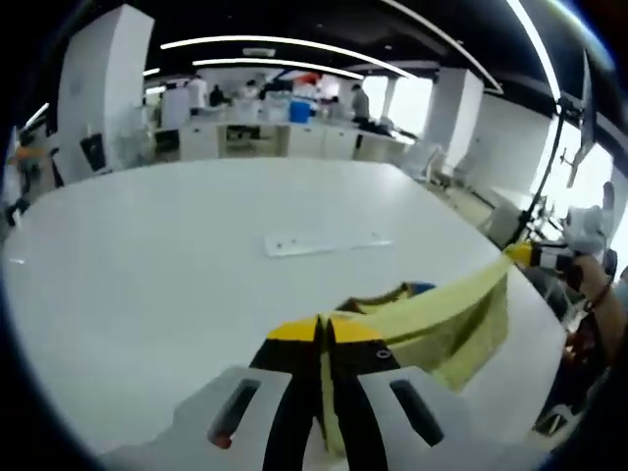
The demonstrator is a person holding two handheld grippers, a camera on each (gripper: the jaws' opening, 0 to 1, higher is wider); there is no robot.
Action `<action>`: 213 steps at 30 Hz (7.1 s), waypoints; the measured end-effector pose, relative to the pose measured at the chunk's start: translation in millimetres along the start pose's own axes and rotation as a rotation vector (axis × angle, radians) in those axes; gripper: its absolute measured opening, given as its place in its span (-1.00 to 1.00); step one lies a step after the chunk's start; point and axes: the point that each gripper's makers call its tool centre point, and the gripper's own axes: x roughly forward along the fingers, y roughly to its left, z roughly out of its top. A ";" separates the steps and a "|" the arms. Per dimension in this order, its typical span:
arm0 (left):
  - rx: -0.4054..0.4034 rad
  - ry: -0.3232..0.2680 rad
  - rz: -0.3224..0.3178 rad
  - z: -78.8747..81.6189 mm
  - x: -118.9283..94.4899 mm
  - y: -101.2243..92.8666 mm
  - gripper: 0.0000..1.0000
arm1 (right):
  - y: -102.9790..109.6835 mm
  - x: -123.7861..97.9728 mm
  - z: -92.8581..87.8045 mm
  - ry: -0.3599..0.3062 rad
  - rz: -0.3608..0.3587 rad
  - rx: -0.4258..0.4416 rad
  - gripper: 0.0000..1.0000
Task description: Fold the garment on the visible template until the final outline fits inside the template.
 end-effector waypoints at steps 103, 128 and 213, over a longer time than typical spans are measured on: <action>0.251 0.002 0.079 -64.4 142.6 50.6 -0.37 | -42.0 140.3 -72.5 0.064 -0.113 0.174 -0.47; 0.010 -0.019 0.157 -64.5 143.4 71.8 -0.59 | -42.4 144.6 -69.8 0.056 -0.103 0.164 -0.96; 0.214 0.094 -0.019 -144.3 -8.4 -0.3 -0.25 | 38.4 -9.1 -138.9 0.217 0.066 0.088 -0.34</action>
